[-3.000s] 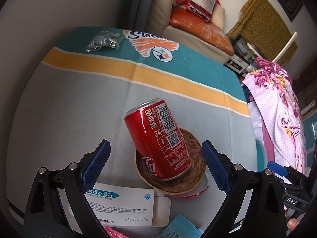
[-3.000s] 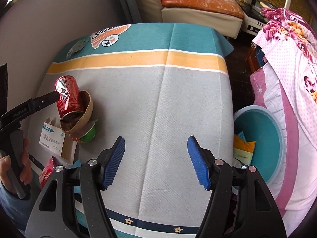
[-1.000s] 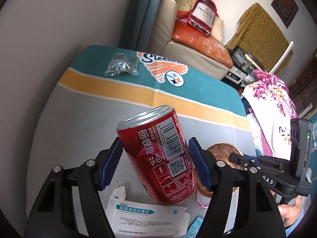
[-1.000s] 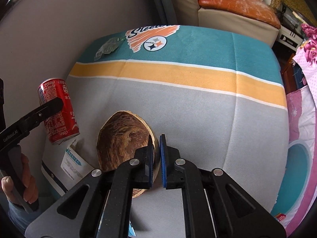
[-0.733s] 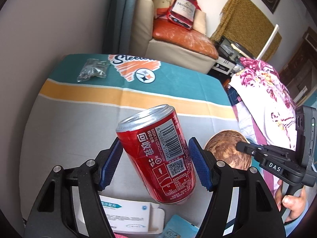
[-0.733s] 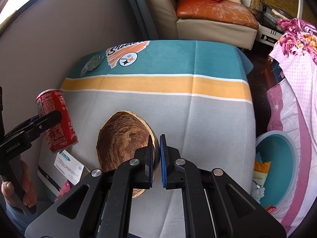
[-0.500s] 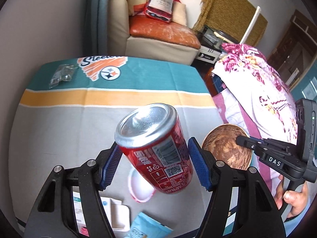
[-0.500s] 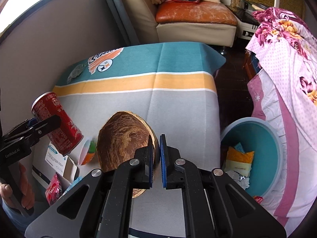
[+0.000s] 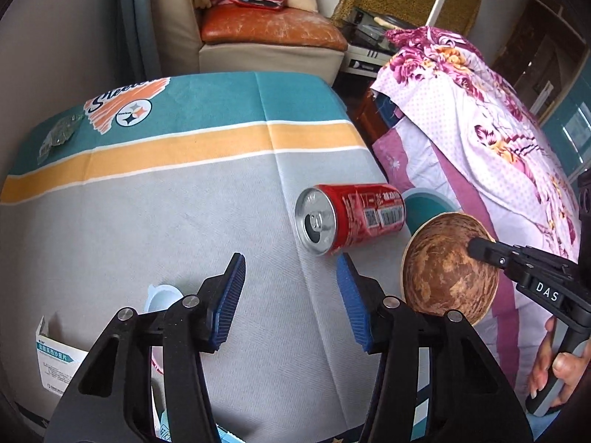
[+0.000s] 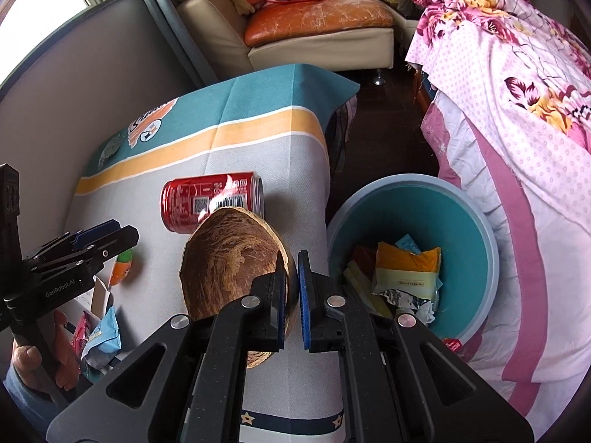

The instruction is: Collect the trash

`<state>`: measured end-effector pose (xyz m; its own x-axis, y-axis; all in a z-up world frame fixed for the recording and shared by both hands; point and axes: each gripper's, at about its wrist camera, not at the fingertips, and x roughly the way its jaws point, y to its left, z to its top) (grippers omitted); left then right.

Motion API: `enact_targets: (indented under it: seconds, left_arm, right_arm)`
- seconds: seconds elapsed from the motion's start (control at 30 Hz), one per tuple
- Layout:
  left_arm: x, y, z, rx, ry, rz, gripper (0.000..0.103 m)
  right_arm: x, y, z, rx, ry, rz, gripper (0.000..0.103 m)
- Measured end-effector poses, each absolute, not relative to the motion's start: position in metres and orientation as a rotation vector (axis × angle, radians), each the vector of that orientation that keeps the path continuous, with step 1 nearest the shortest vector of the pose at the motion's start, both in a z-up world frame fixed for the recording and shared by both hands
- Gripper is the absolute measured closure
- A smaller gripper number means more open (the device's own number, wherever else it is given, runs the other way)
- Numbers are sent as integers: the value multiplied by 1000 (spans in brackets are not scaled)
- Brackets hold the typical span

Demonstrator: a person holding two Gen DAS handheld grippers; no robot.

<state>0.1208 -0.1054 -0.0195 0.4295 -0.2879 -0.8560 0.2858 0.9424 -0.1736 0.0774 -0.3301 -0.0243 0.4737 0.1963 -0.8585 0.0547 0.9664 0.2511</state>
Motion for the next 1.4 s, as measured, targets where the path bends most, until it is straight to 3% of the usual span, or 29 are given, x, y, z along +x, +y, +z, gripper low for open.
enact_targets:
  seconds: [0.27,0.37,0.5,0.93,1.17,1.4]
  left_arm:
    - [142,-119,-20,75,1047,-375,47]
    - [152,-136,-18,173,1032,-467,23]
    - [160,-165,-27,353,1010,-584,16]
    - [181,-195,-74,468,1078,-739,15]
    - [185,-179,-73,364,1085,-629,27]
    - [166,-173,-63,323,1085,-563,27]
  right_arm:
    - [105,-333,-40,237,1101,90,97]
    - [107,-342,-42,237,1105,84,97]
    - [106,-355,-49,239,1133,65,97]
    - [112,-372,-60,257,1160,36,97]
    - [109,-372,-56,255,1142,34,97]
    - [98,-379,-43,263,1112,29,97]
